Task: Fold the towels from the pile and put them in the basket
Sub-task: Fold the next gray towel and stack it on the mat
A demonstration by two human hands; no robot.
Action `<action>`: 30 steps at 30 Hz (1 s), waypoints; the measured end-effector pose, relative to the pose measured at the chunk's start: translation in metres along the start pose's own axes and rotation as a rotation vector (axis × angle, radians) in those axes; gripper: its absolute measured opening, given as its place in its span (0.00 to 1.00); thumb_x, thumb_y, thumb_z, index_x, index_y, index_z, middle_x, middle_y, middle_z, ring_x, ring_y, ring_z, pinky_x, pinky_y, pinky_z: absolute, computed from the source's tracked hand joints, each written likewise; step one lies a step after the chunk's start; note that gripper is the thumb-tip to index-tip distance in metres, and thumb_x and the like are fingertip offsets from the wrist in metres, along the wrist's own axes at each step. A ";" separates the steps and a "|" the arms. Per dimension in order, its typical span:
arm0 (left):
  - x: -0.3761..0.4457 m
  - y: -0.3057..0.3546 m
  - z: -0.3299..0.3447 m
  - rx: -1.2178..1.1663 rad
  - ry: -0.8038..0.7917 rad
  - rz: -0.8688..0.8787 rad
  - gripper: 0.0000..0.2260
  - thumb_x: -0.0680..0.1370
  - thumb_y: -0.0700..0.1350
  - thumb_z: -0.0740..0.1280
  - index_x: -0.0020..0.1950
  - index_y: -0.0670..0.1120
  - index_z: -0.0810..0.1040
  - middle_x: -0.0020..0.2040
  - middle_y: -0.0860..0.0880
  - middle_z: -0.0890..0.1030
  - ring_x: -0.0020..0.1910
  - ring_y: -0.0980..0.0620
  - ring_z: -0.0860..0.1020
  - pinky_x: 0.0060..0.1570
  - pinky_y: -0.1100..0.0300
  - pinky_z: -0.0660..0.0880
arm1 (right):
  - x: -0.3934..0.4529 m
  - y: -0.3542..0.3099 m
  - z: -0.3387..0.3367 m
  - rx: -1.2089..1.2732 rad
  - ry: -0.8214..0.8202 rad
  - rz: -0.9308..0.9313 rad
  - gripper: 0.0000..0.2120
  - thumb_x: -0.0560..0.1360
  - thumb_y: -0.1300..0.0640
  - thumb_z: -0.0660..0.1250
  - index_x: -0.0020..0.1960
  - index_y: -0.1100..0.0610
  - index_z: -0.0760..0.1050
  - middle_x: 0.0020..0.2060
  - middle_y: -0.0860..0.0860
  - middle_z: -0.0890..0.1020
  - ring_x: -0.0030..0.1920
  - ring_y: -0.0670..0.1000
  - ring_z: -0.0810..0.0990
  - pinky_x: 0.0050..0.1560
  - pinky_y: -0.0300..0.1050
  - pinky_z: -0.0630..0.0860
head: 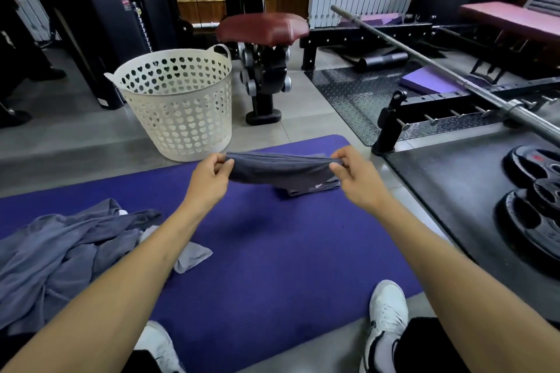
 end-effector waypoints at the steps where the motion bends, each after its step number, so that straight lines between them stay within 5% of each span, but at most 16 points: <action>1: -0.010 -0.011 0.003 0.003 -0.011 -0.004 0.04 0.82 0.43 0.64 0.50 0.44 0.76 0.37 0.52 0.78 0.32 0.58 0.71 0.29 0.71 0.66 | -0.011 0.007 0.007 0.000 -0.032 0.002 0.01 0.82 0.59 0.61 0.53 0.56 0.70 0.33 0.47 0.74 0.30 0.43 0.70 0.33 0.37 0.67; 7: -0.103 -0.100 0.032 0.125 -0.225 -0.110 0.06 0.81 0.40 0.65 0.44 0.45 0.73 0.32 0.55 0.75 0.29 0.60 0.69 0.31 0.66 0.65 | -0.101 0.079 0.062 -0.050 -0.306 0.173 0.06 0.81 0.58 0.62 0.48 0.50 0.68 0.34 0.54 0.75 0.31 0.50 0.68 0.34 0.46 0.66; 11: -0.166 -0.152 0.043 0.254 -0.450 -0.286 0.13 0.81 0.45 0.65 0.36 0.48 0.70 0.29 0.54 0.72 0.29 0.56 0.68 0.32 0.62 0.64 | -0.164 0.112 0.095 -0.055 -0.491 0.364 0.04 0.81 0.58 0.62 0.48 0.53 0.70 0.35 0.49 0.75 0.33 0.47 0.69 0.35 0.40 0.67; 21: -0.180 -0.180 0.050 0.075 -0.443 -0.504 0.14 0.81 0.41 0.66 0.35 0.45 0.71 0.24 0.50 0.72 0.26 0.50 0.70 0.29 0.60 0.71 | -0.187 0.137 0.125 0.082 -0.351 0.576 0.09 0.81 0.56 0.63 0.42 0.51 0.68 0.35 0.50 0.75 0.36 0.50 0.73 0.44 0.48 0.73; 27: -0.140 -0.219 0.069 0.159 -0.318 -0.542 0.06 0.79 0.49 0.68 0.48 0.47 0.77 0.34 0.48 0.77 0.36 0.49 0.75 0.42 0.52 0.75 | -0.142 0.164 0.161 0.004 -0.294 0.623 0.06 0.81 0.53 0.62 0.49 0.55 0.71 0.36 0.48 0.76 0.39 0.49 0.74 0.42 0.44 0.70; 30: -0.107 -0.238 0.086 0.196 -0.264 -0.545 0.08 0.78 0.51 0.69 0.48 0.47 0.79 0.39 0.50 0.79 0.38 0.50 0.76 0.43 0.57 0.72 | -0.105 0.182 0.178 -0.091 -0.253 0.603 0.09 0.81 0.51 0.63 0.52 0.57 0.72 0.36 0.50 0.77 0.41 0.52 0.74 0.42 0.45 0.70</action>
Point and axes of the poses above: each hand's wrist, its own x-axis towards the middle knuckle, its own z-axis out of the palm, y = z × x, the point moved 5 cm from there along x, towards the middle knuckle
